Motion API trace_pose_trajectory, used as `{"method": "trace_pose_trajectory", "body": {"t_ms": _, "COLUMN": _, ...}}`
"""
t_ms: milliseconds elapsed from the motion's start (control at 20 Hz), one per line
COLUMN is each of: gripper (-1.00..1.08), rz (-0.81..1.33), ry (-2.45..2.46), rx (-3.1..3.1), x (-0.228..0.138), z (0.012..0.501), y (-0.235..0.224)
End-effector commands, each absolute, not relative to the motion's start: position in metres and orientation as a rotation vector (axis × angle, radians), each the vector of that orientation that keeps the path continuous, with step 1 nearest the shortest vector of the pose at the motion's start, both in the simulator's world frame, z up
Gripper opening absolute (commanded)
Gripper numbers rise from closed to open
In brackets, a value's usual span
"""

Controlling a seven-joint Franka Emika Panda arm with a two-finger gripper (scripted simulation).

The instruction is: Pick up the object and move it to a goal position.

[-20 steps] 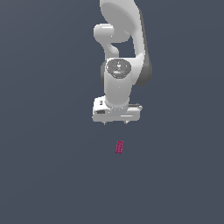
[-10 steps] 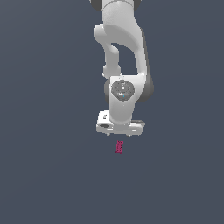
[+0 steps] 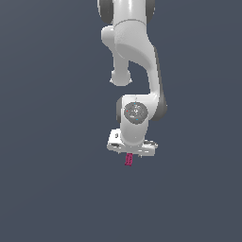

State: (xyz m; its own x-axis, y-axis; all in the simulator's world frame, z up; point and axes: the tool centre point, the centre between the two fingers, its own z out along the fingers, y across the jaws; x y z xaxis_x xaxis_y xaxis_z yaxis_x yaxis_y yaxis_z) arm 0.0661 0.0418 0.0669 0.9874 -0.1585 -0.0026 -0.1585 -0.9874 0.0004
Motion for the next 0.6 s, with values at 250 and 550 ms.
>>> {"method": "trace_pose_trajectory", "body": {"t_ms": 250, "gripper": 1.00, "rz": -0.002, "ry": -0.262, "rx": 3.130, "x": 0.068, "z": 0.061, "y": 0.043}}
{"method": "trace_pose_trajectory", "body": {"t_ms": 550, "gripper": 1.00, "rz": -0.001, "ry": -0.264, "rx": 3.130, "x": 0.068, "z": 0.039, "y": 0.043}}
